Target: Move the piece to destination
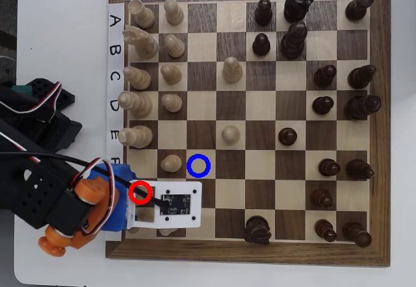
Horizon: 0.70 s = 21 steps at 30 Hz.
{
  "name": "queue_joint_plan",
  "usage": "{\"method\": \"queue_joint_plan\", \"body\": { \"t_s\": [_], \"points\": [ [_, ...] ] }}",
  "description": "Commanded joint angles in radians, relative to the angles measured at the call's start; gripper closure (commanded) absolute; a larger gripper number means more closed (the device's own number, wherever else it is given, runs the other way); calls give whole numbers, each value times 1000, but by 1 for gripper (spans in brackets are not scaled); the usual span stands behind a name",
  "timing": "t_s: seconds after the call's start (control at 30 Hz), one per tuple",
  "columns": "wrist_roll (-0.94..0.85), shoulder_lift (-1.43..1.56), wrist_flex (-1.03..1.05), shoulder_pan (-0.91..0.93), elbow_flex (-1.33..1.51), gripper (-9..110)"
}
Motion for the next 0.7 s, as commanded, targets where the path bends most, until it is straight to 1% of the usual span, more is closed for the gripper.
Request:
{"method": "queue_joint_plan", "body": {
  "t_s": [0.0,0.3,0.67],
  "points": [
    [40,8,8,-31,11,79],
    [20,18,-35,-11,78,78],
    [17,20,-86,6,84,78]
  ]
}}
